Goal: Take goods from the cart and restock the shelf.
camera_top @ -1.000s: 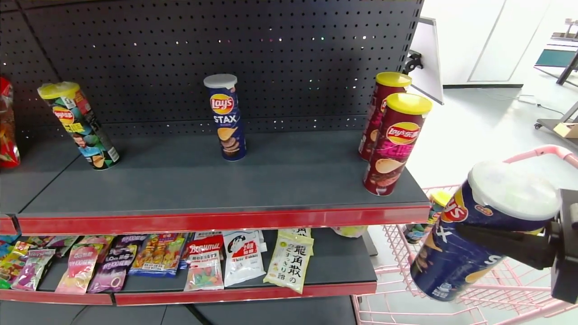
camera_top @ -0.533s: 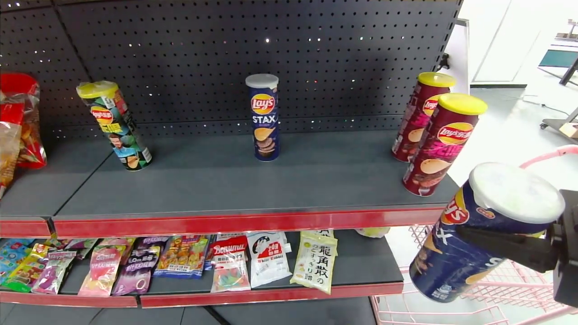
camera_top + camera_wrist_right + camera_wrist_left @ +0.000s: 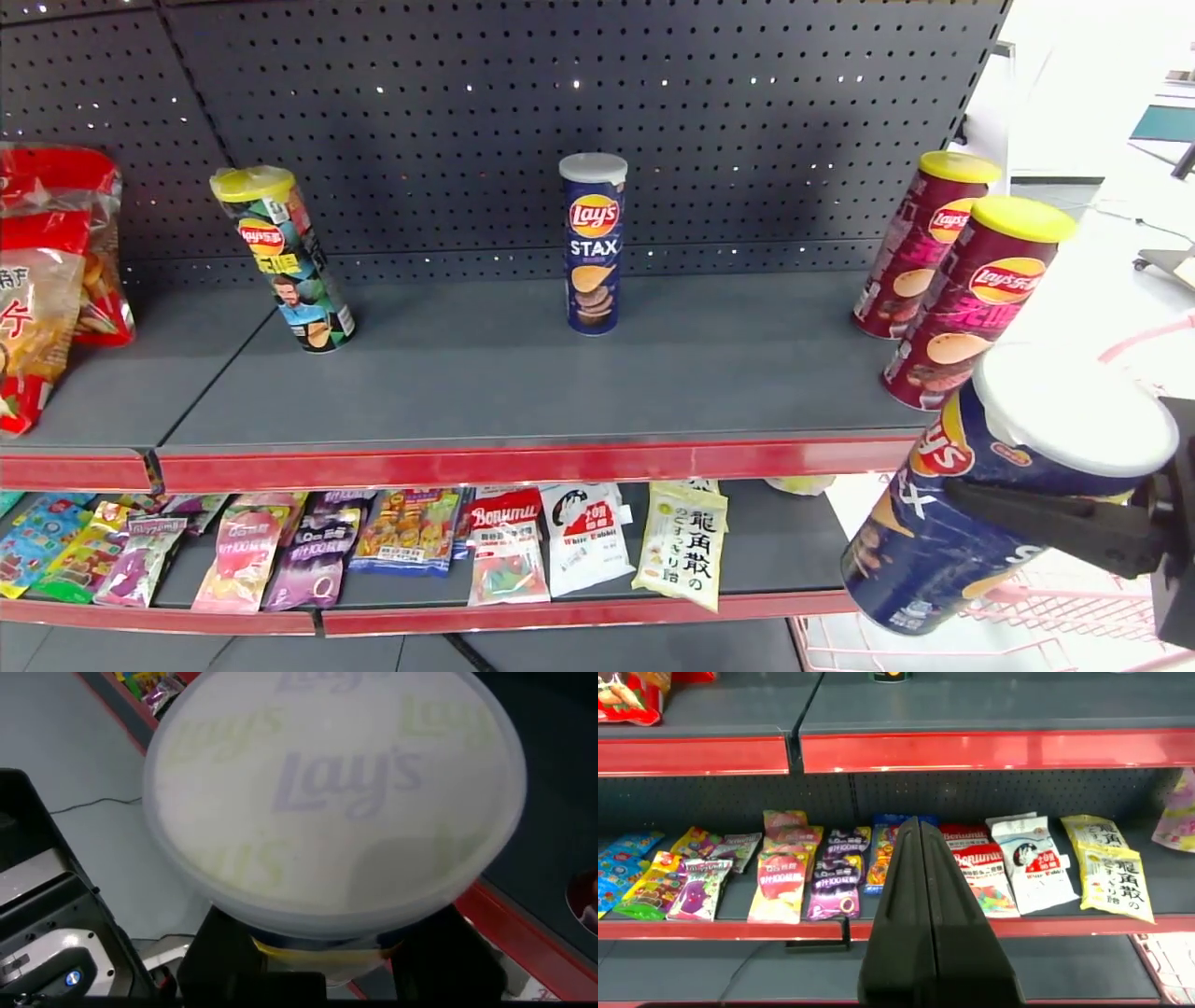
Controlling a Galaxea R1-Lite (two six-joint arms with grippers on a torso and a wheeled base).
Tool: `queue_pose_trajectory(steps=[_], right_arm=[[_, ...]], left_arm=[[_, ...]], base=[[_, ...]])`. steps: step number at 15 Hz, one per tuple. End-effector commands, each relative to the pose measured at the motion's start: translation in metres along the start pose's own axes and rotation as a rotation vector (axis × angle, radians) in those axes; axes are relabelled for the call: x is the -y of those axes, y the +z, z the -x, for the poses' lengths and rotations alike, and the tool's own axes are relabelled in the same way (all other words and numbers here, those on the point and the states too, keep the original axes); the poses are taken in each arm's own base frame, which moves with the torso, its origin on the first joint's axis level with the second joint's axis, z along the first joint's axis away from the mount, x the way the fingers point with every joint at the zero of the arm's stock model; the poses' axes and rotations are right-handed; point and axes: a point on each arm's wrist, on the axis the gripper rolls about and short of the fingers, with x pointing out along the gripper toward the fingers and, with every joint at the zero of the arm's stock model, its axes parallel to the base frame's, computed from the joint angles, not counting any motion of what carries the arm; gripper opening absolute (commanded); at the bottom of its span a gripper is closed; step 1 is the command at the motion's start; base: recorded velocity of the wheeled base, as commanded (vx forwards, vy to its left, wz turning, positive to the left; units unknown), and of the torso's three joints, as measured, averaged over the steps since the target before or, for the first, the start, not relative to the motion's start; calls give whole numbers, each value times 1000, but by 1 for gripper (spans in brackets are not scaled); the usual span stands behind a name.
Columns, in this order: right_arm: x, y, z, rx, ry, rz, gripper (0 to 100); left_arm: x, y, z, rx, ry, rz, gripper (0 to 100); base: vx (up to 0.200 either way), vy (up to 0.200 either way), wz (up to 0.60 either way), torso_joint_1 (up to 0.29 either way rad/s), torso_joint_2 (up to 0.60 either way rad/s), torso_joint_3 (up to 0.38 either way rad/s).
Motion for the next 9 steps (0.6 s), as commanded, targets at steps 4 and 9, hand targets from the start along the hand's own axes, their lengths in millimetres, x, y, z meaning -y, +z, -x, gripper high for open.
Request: queue_pose_trajectory(steps=[4,9], right_arm=[[-6,3,1,26,77,16,0],[-6,3,0,21,76,13,0]], left_arm=[[0,0,0,-1,0,0,0],[0,0,0,-1,0,2,0]], base=[[200,0,0,-6,2,0],[160,0,0,9,3,3]])
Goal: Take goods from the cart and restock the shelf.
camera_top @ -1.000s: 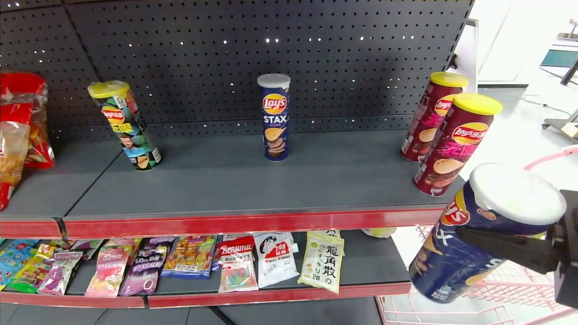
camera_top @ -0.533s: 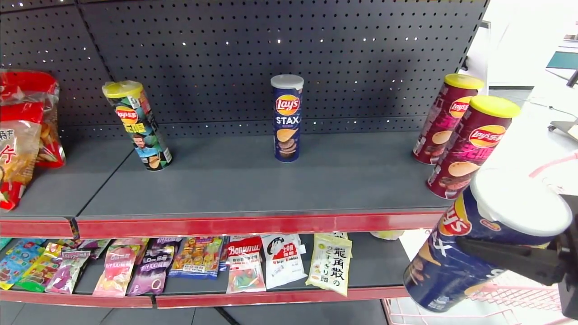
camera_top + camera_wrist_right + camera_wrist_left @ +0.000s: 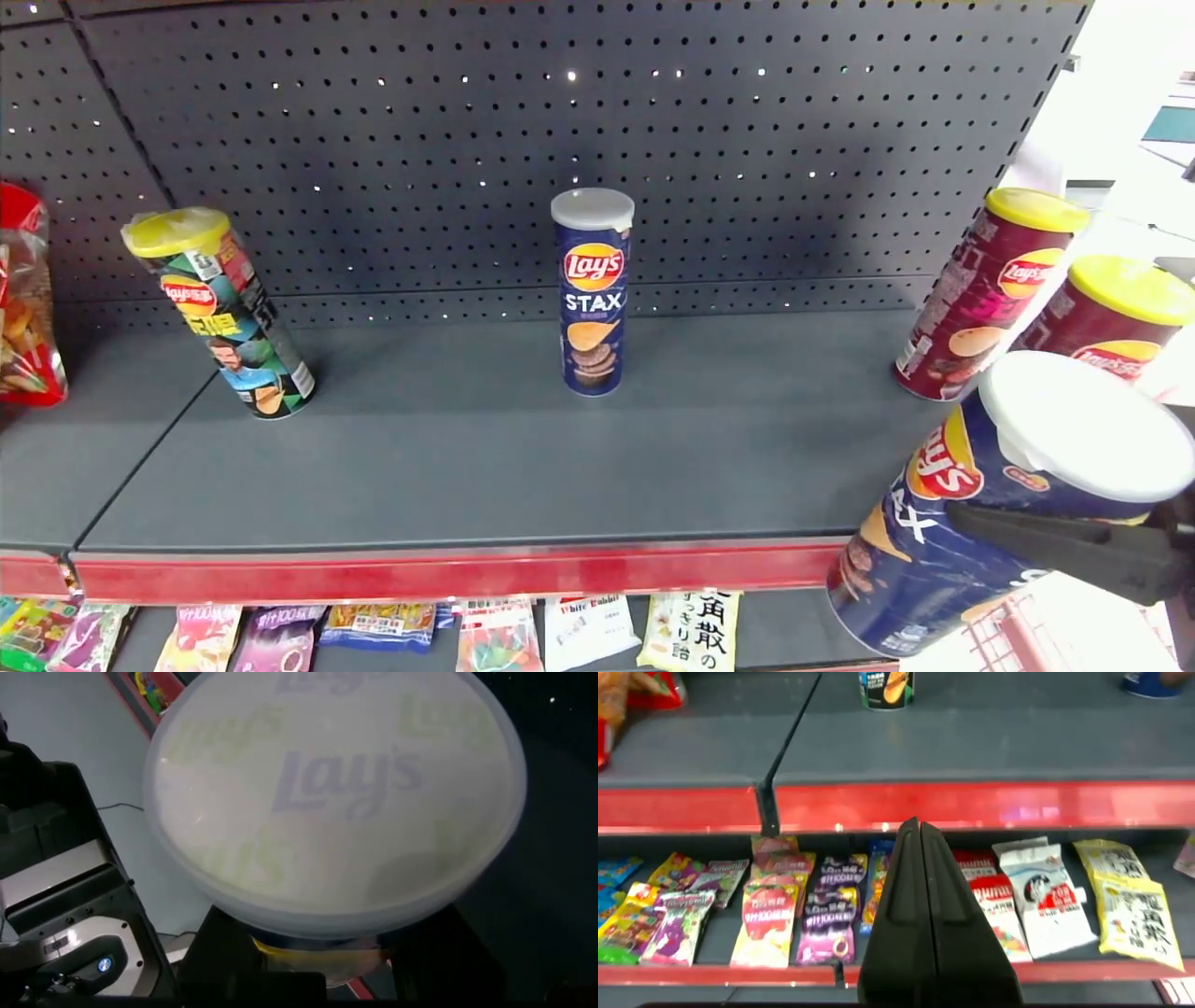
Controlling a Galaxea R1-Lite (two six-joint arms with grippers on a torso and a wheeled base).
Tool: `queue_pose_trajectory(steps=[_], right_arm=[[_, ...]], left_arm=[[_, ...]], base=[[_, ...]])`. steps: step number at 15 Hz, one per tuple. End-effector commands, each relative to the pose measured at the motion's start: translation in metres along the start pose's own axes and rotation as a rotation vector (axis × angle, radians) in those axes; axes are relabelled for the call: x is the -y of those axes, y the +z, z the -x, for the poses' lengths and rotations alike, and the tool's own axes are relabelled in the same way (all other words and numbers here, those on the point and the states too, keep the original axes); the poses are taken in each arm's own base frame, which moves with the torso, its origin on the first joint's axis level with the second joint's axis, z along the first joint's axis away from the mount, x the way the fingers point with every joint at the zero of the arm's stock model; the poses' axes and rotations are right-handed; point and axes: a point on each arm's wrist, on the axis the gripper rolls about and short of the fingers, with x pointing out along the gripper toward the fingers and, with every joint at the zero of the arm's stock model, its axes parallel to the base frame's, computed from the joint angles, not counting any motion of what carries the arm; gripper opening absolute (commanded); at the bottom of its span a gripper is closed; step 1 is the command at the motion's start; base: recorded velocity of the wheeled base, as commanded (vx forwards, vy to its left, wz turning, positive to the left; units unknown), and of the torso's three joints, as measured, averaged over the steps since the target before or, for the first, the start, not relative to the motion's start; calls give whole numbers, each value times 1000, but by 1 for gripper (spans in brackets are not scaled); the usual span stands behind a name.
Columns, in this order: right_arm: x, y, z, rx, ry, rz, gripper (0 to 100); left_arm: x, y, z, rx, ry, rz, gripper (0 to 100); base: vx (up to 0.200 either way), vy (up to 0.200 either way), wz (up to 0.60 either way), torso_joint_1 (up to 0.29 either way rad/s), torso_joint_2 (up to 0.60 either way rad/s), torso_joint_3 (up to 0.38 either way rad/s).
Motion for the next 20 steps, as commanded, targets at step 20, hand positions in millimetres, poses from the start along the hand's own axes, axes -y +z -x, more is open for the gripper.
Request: queue_pose_trajectory(steps=[20], right_arm=[[0,13,2,39,4,18,0]], left_arm=[[2,150,-28,84,-230,106,0]], base=[[0,0,0,0,0,0]])
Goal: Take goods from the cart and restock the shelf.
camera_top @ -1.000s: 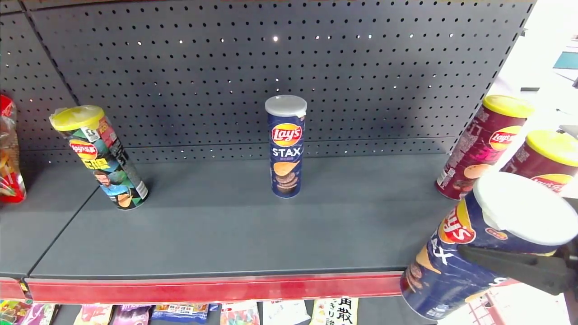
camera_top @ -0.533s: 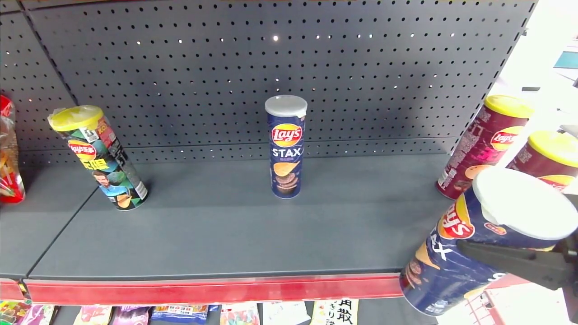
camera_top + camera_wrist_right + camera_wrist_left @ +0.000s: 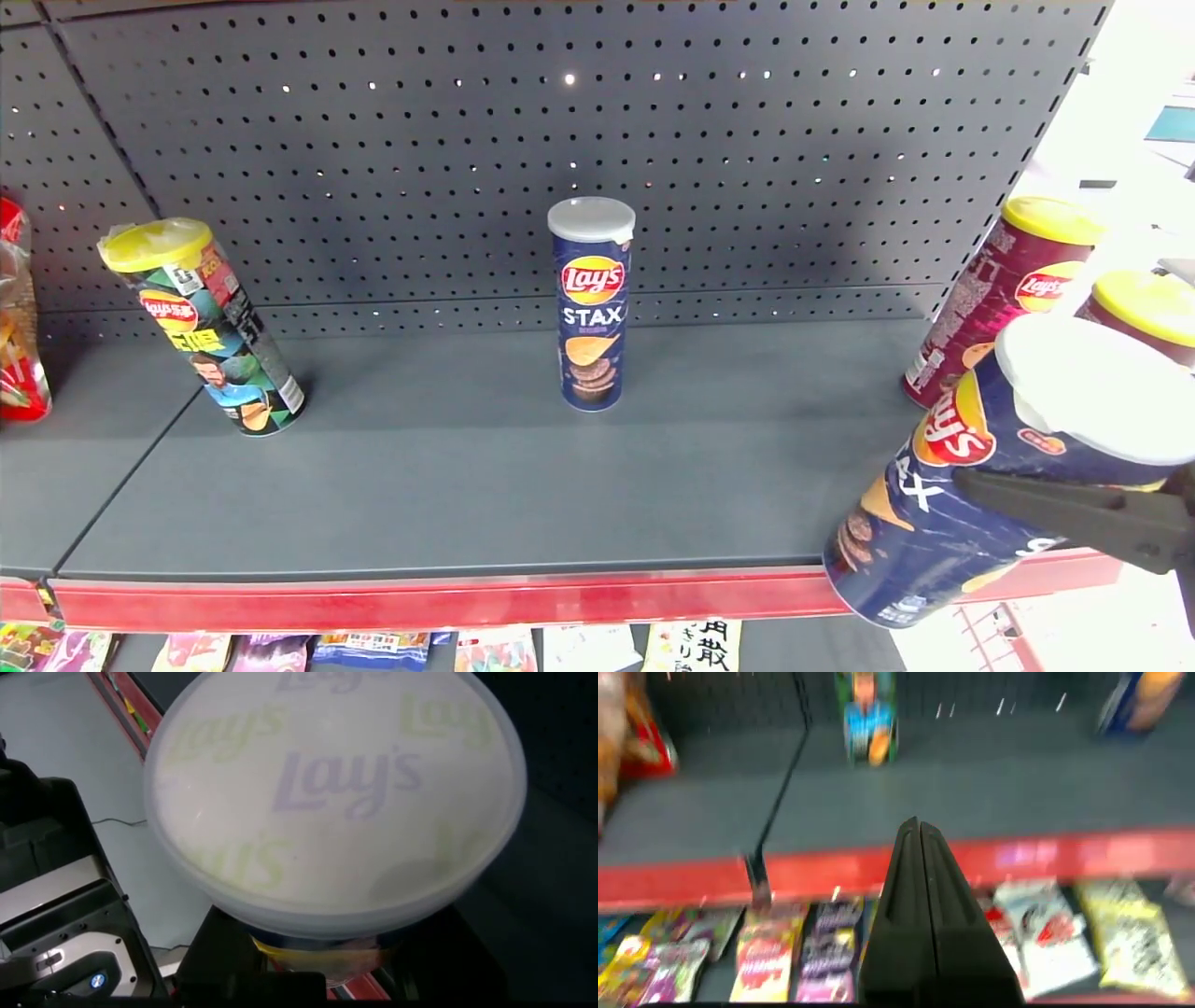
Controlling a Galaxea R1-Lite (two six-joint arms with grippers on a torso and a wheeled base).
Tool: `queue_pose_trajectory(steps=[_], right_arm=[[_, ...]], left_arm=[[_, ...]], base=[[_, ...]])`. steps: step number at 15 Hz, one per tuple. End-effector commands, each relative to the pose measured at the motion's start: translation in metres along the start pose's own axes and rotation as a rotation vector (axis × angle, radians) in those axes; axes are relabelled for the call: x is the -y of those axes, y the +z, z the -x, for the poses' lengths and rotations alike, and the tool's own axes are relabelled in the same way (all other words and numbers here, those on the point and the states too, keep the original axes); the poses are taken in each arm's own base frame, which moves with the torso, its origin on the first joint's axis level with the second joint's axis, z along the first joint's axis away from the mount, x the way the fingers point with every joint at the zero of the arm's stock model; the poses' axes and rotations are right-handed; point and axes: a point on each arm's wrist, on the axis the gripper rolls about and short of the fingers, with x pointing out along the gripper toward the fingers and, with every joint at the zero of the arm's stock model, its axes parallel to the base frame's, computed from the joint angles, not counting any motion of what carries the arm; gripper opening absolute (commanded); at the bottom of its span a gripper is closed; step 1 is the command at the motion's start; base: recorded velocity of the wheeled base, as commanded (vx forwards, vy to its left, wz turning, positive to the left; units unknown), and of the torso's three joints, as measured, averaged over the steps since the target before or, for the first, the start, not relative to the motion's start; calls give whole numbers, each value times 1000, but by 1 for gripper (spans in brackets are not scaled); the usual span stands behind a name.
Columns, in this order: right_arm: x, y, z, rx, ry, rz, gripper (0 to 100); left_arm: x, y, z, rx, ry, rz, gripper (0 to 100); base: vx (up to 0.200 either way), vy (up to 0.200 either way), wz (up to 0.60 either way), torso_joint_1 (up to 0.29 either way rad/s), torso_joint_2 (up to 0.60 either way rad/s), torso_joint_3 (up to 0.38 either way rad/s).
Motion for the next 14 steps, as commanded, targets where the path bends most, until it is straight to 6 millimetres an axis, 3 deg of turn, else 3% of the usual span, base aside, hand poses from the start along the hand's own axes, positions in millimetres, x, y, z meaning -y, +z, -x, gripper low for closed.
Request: queue_pose_trajectory(steps=[1,4,7,8,9,12,14], right_arm=[[-4,1,0,6,26,10,0],[-12,0,-3,8,84,20,0],[-14,0,0,13,89,4,0],[-16,-5,2,7,93,-10,0],[-16,-6,2,4,92,-14,0],[-17,-4,8,20,74,-9,0],[-16,-3,9,24,59,-7,0]], left_arm=[[2,102,-55,-57,-229,101,0],[13,89,-103,-255,-409,31,0],[28,97,-156,-336,-564,-18,0],[42,97,-178,-383,-646,-17,0],[50,98,-187,-394,-683,-18,0],[80,102,-260,-399,-847,11,0],[95,94,-293,-380,-862,8,0]], base=[[0,0,0,0,0,0],[0,0,0,0,0,0],[0,0,0,0,0,0],[0,0,0,0,0,0],[0,0,0,0,0,0],[0,0,0,0,0,0],[0,0,0,0,0,0]])
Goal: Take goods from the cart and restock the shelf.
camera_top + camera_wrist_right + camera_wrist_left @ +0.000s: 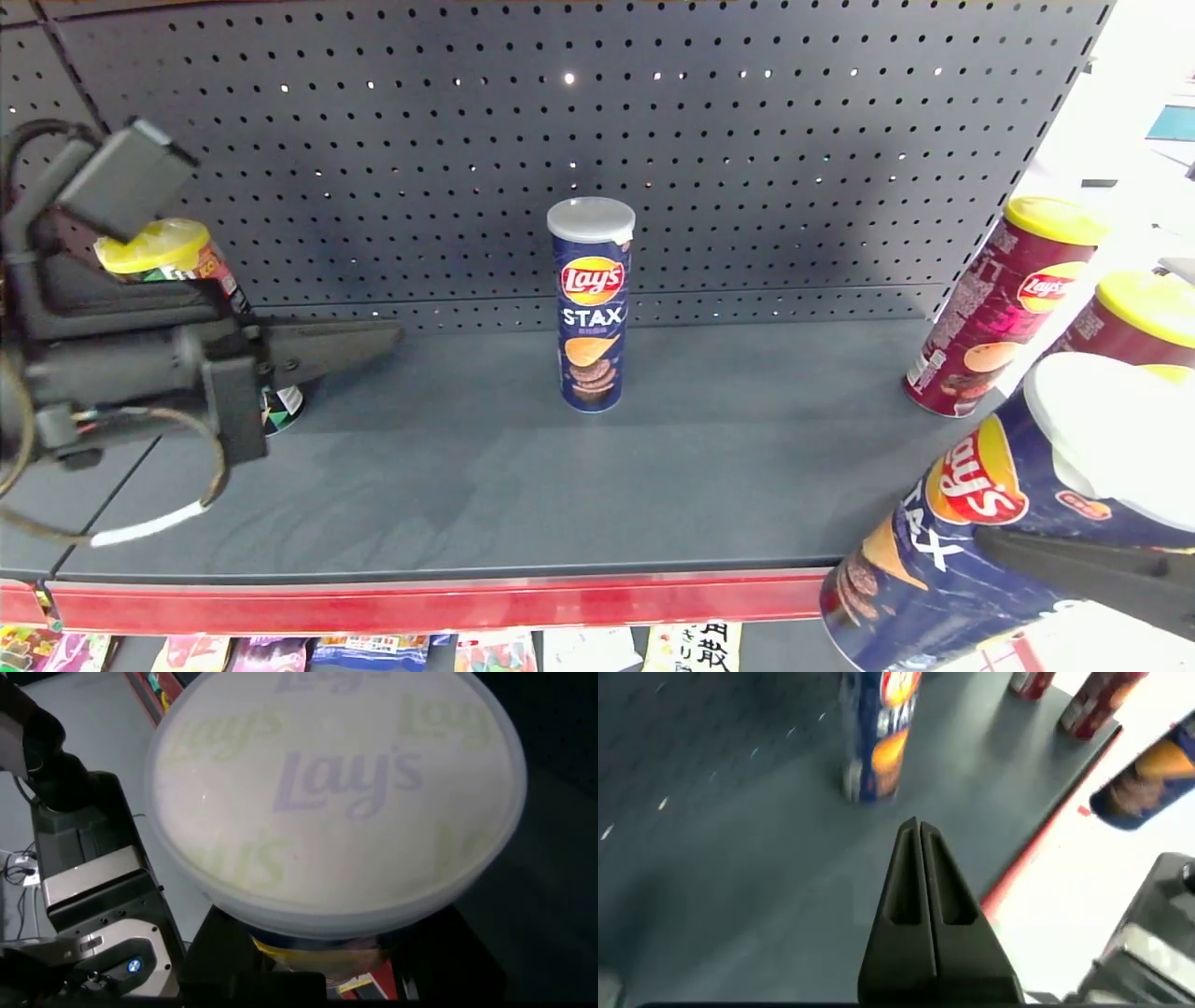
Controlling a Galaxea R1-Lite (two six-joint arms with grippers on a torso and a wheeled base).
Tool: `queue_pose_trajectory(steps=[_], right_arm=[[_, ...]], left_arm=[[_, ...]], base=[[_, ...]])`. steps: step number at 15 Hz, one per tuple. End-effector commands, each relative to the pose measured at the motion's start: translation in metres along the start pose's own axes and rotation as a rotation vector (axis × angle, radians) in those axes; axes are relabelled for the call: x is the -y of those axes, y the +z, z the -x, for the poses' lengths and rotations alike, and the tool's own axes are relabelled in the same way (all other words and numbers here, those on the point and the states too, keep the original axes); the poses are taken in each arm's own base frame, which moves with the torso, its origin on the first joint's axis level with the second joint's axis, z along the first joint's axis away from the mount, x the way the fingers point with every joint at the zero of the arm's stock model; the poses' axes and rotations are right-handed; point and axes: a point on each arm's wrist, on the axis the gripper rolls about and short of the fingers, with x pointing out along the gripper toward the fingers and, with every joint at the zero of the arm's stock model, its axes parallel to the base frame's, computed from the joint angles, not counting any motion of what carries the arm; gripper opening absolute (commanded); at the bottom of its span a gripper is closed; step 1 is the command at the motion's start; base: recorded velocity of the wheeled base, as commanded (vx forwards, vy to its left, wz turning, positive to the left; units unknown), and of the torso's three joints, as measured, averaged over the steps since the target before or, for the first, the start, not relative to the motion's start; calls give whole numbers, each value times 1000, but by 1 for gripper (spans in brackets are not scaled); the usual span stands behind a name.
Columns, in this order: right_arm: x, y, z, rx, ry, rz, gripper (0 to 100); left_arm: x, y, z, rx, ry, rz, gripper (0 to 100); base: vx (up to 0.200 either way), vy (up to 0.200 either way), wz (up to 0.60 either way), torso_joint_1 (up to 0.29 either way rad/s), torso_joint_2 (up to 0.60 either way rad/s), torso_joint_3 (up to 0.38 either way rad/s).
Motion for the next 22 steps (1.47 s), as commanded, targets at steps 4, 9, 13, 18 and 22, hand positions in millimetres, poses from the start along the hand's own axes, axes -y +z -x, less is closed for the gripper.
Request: queue_pose_trajectory(steps=[4,9,13,18,22], right_arm=[[-1,1,3,12,-10,6,0],[2,1,4,7,-38,-2,0],[3,1,4,7,-47,-13,0],[4,1,3,3,-51,-15,0],[5,1,2,0,-55,-15,0]], left_arm=[[-39,8,-109,-29,-137,-2,0],[-40,14,-135,-4,-255,-57,0],[-33,15,-136,-1,-294,-62,0],[-34,10,-148,-7,-367,-53,0],[-40,3,-167,-3,-391,-56,0]], base=[[0,0,0,0,0,0],[0,0,0,0,0,0],[0,0,0,0,0,0],[0,0,0,0,0,0],[0,0,0,0,0,0]])
